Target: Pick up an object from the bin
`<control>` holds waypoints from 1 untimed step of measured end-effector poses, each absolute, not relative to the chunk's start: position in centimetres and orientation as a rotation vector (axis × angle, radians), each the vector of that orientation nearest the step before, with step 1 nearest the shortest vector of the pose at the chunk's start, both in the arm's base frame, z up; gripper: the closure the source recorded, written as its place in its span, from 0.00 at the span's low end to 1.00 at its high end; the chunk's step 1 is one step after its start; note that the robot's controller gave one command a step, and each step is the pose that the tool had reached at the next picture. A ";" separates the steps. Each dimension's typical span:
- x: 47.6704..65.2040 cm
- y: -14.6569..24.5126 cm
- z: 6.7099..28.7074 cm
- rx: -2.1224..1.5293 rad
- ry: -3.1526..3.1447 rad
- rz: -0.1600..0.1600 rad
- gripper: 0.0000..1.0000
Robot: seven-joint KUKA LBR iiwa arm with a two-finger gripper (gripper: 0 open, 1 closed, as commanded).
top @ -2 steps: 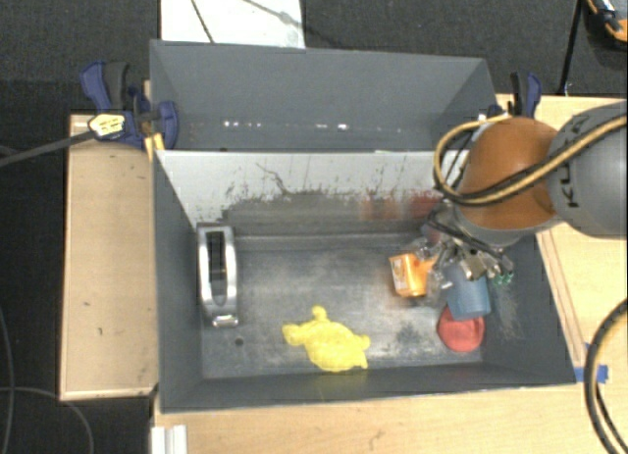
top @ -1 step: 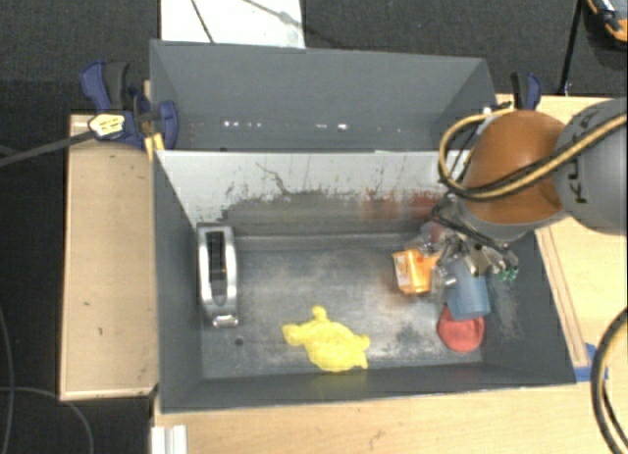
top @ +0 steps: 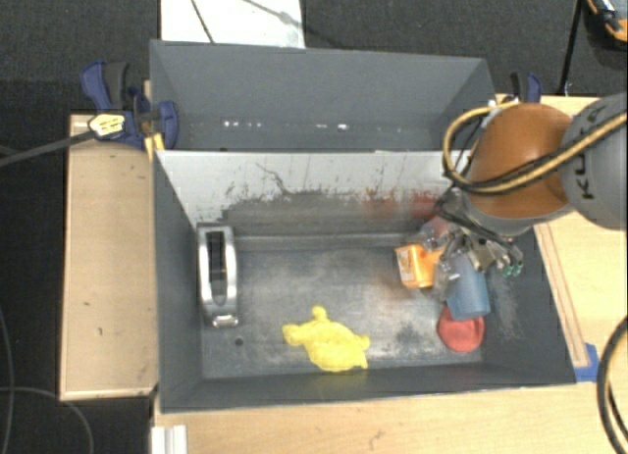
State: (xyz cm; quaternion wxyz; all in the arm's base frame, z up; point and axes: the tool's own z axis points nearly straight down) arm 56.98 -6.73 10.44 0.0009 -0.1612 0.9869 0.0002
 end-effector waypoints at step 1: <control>56.9 -6.7 11.7 -0.505 3.100 0.001 1.00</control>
Offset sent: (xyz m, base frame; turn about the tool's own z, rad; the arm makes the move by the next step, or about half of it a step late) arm 0.0000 -0.0002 0.0189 0.0000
